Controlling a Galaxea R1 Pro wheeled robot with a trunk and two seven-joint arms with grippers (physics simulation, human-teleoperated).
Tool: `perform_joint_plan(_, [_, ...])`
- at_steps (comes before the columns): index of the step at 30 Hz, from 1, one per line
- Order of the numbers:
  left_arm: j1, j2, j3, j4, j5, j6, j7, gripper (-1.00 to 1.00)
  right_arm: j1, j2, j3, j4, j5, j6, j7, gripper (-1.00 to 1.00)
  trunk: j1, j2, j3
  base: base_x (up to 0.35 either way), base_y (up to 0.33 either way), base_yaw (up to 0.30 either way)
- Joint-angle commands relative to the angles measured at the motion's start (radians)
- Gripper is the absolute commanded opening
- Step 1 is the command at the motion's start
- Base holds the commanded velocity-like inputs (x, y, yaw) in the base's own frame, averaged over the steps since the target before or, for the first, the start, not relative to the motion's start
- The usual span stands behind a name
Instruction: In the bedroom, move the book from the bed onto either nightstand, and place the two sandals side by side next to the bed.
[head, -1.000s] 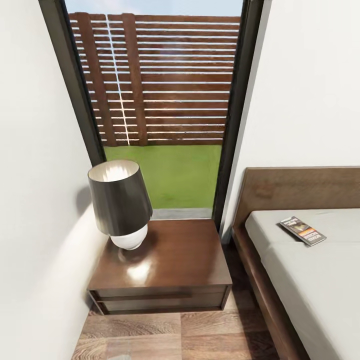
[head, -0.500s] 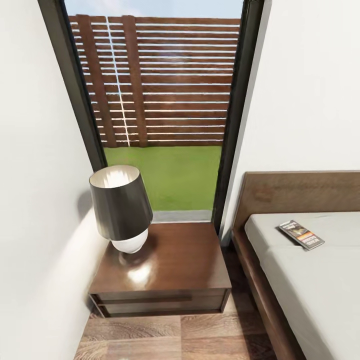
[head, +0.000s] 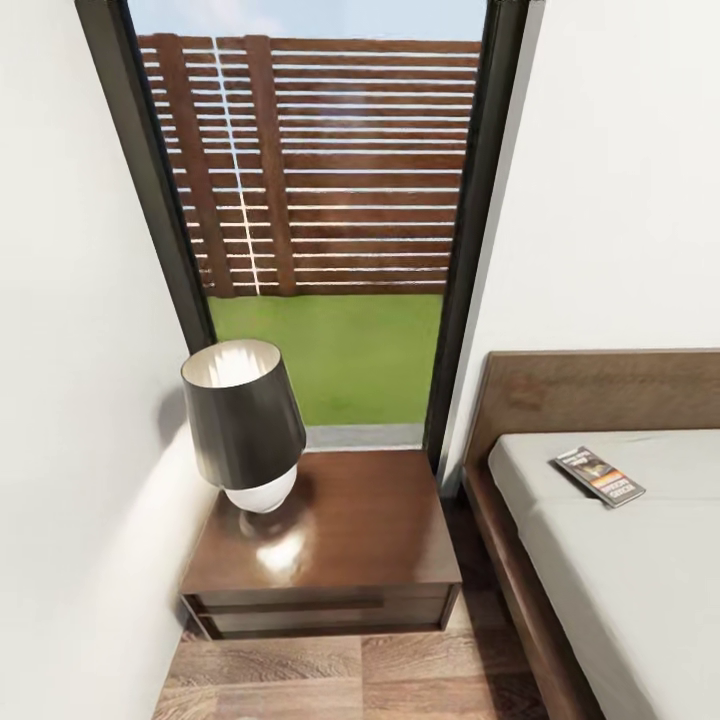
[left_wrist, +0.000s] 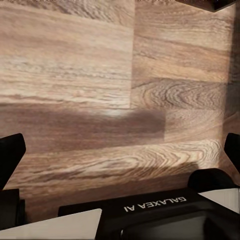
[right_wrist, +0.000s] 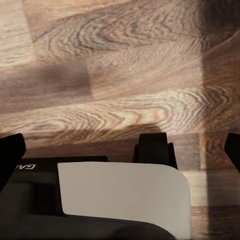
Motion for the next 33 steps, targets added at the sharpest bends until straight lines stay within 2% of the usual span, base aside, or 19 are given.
perform_joint_plan(1, [-0.001, 0.000, 0.008, 0.001, -0.011, -0.004, -0.002, 1.00, -0.001, -0.001, -0.009, 0.001, 0.010, 0.001, 0.002, 1.00, -0.004, 0.007, 0.002, 0.000, 0.000, 0.000])
perform_joint_plan(33, [-0.001, 0.000, 0.008, 0.001, -0.011, -0.004, -0.002, 1.00, -0.001, -0.001, -0.008, 0.003, 0.010, 0.001, -0.002, 1.00, -0.127, 0.231, 0.103, 0.000, 0.000, 0.000])
